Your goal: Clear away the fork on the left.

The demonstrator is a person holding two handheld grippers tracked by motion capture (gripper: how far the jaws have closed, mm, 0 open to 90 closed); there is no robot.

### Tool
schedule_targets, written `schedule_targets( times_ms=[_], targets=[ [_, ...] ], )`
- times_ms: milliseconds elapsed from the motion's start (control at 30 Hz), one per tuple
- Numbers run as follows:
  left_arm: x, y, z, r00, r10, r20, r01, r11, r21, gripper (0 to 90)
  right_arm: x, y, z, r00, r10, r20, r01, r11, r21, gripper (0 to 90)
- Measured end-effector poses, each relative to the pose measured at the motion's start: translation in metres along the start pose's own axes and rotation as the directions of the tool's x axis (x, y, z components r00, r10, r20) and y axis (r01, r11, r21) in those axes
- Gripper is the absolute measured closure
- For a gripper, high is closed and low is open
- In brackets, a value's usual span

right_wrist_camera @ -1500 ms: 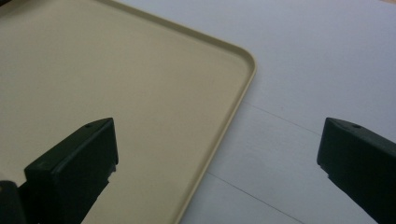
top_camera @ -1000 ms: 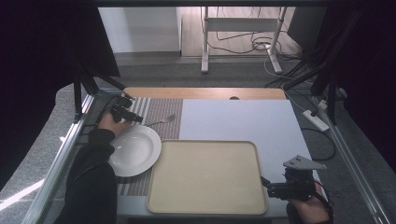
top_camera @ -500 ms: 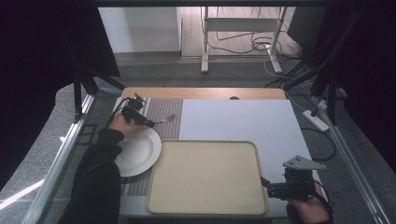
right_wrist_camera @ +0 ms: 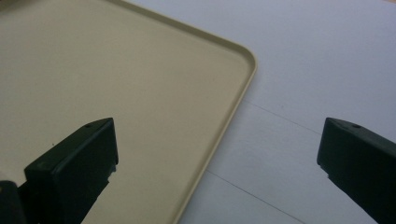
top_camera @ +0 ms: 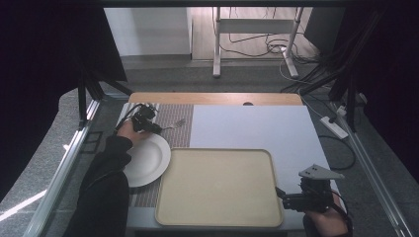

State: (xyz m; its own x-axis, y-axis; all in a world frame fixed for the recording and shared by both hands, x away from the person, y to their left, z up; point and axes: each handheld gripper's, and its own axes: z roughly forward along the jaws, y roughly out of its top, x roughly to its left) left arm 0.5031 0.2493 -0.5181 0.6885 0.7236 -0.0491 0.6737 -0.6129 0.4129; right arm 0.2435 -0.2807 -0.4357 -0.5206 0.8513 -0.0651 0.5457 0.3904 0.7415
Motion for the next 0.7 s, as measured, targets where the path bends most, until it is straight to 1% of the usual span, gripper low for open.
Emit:
schedule_targets(
  times_ms=[33, 67, 100, 133, 200, 267, 300, 400, 467, 567, 700],
  targets=[
    [0.000, 0.000, 0.000, 0.9998, 0.005, 0.020, -0.005, 1.0000, 0.001, 79.2, 0.000, 0.000, 0.000, 1.0000, 0.000, 0.000, 0.000, 1.000, 0.000, 0.0],
    [-0.002, 0.001, 0.000, 0.9995, 0.011, 0.029, -0.011, 0.9999, -0.001, 81.2, 0.000, 0.000, 0.000, 1.0000, 0.000, 0.000, 0.000, 1.000, 0.001, 0.0],
    [-0.003, 0.002, 0.001, 0.9994, 0.012, 0.031, -0.012, 0.9999, -0.001, 83.2, 0.000, 0.000, 0.000, 1.0000, 0.000, 0.000, 0.000, 1.000, 0.000, 0.0],
    [-0.004, 0.004, 0.001, 0.9996, -0.002, 0.029, 0.002, 1.0000, 0.005, 84.6, 0.000, 0.000, 0.000, 1.0000, 0.000, -0.001, 0.000, 1.000, 0.000, 0.0],
    [-0.005, 0.006, 0.002, 0.9998, -0.010, 0.020, 0.010, 0.9999, 0.004, 84.7, 0.000, 0.000, 0.000, 1.0000, -0.001, 0.000, 0.001, 1.000, 0.001, 0.0],
    [-0.007, 0.009, 0.004, 0.9995, -0.022, 0.023, 0.022, 0.9998, -0.003, 84.7, 0.000, 0.000, 0.000, 1.0000, 0.000, 0.001, 0.000, 1.000, 0.001, 0.0],
    [-0.008, 0.011, 0.005, 0.9997, -0.019, 0.017, 0.019, 0.9998, -0.007, 84.7, 0.000, 0.000, 0.000, 1.0000, 0.000, 0.001, 0.000, 1.000, 0.001, 0.0],
    [-0.013, 0.017, 0.006, 0.9996, -0.013, 0.024, 0.014, 0.9997, -0.020, 84.7, 0.000, 0.000, 0.000, 1.0000, -0.001, 0.000, 0.001, 1.000, 0.001, 0.0],
    [-0.017, 0.021, 0.007, 0.9998, -0.006, 0.017, 0.006, 0.9997, -0.025, 84.7, 0.000, 0.000, 0.000, 1.0000, -0.001, 0.000, 0.001, 1.000, 0.000, 0.0],
    [-0.022, 0.027, 0.007, 0.9996, 0.001, 0.027, 0.000, 0.9995, -0.033, 84.7, 0.000, 0.000, 0.000, 1.0000, 0.000, 0.000, 0.000, 1.000, -0.001, 0.0],
    [-0.029, 0.034, 0.006, 0.9986, 0.003, 0.052, -0.001, 0.9989, -0.046, 84.7, 0.000, 0.000, 0.000, 1.0000, 0.000, -0.001, 0.000, 1.000, -0.001, 0.0]
  ],
)
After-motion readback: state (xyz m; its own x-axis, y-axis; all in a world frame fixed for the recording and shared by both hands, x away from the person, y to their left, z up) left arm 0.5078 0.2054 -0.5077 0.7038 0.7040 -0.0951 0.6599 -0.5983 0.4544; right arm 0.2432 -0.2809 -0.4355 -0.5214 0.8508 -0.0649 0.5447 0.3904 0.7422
